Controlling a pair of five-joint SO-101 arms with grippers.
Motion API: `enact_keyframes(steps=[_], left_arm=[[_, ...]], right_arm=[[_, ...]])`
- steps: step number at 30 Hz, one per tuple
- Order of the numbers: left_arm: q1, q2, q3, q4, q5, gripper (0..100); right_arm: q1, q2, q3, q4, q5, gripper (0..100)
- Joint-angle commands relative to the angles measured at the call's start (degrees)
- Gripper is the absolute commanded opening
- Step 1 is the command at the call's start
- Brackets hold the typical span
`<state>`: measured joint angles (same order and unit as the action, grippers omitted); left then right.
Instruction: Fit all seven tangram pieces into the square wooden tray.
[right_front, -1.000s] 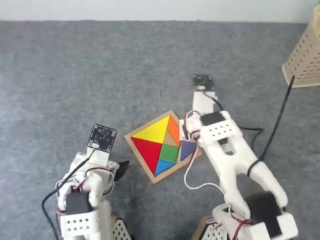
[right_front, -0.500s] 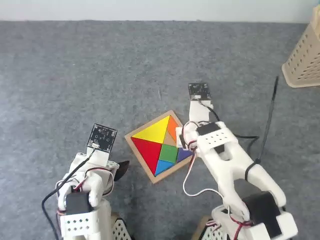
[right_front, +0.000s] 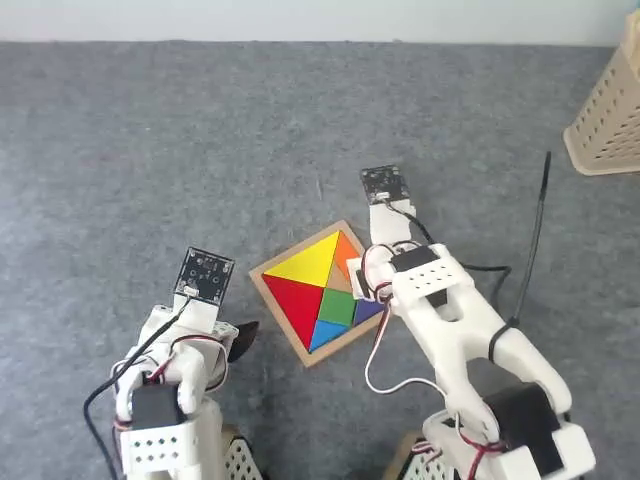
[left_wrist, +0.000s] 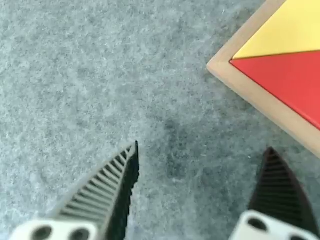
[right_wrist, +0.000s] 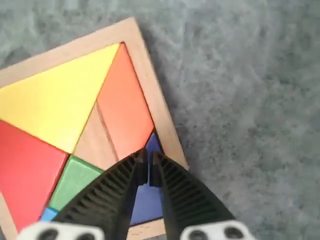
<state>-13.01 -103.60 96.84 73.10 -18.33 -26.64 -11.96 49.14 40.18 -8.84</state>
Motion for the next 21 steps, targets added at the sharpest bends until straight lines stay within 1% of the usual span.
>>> enact_keyframes(steps=[1, 4, 8, 21], left_arm=[[0.26, -0.79, -0.31, 0.00, -0.26, 35], [0.26, -0.79, -0.31, 0.00, -0.26, 35], [0.26, -0.79, -0.31, 0.00, -0.26, 35], [0.26, -0.79, -0.31, 0.00, -0.26, 35]], right_arm=[[1.63, -4.53, -0.26, -0.84, 0.53, 0.6], [3.91, -8.13, 0.53, -0.22, -1.23, 0.6], [5.93, -15.16, 4.66, -0.48, -1.41, 0.6], [5.93, -43.56, 17.58, -0.66, -1.05, 0.9]])
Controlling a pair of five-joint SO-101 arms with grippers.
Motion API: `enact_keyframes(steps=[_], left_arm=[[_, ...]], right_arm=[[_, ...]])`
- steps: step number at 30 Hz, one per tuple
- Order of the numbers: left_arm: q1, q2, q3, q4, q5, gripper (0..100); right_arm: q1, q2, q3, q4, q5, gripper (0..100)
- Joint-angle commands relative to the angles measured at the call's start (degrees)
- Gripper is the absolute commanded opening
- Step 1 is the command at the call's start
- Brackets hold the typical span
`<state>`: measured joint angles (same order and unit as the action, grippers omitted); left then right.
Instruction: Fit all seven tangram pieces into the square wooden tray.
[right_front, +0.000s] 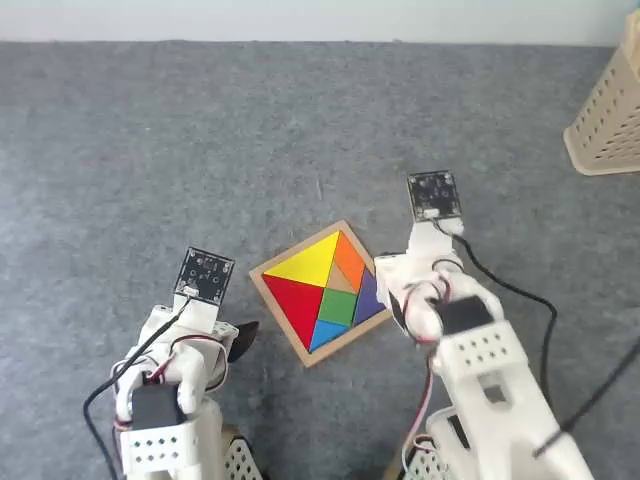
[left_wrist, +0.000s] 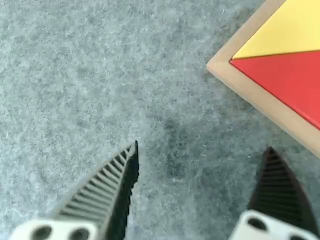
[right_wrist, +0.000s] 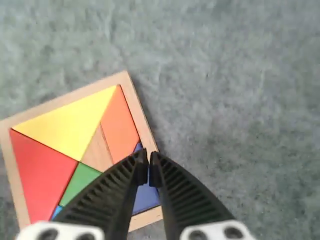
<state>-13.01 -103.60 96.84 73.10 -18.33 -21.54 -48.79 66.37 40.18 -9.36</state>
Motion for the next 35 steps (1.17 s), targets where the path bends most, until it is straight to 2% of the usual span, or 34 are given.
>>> enact_keyframes(steps=[1, 5, 13, 21, 35], left_arm=[[0.26, -0.79, -0.31, 0.00, -0.26, 35], [0.26, -0.79, -0.31, 0.00, -0.26, 35], [0.26, -0.79, -0.31, 0.00, -0.26, 35], [0.26, -0.79, -0.31, 0.00, -0.26, 35], [0.26, -0.79, -0.31, 0.00, -0.26, 35]], right_arm=[[0.84, -8.31, 1.05, -0.66, -0.53, 0.9], [0.84, -13.58, 3.34, -0.84, -0.53, 0.9], [0.92, -21.23, 12.57, -12.18, -0.44, 0.9], [1.01, -27.74, 15.12, -12.97, -0.44, 0.9], [0.92, -29.14, 15.74, -13.05, -0.44, 0.9]])
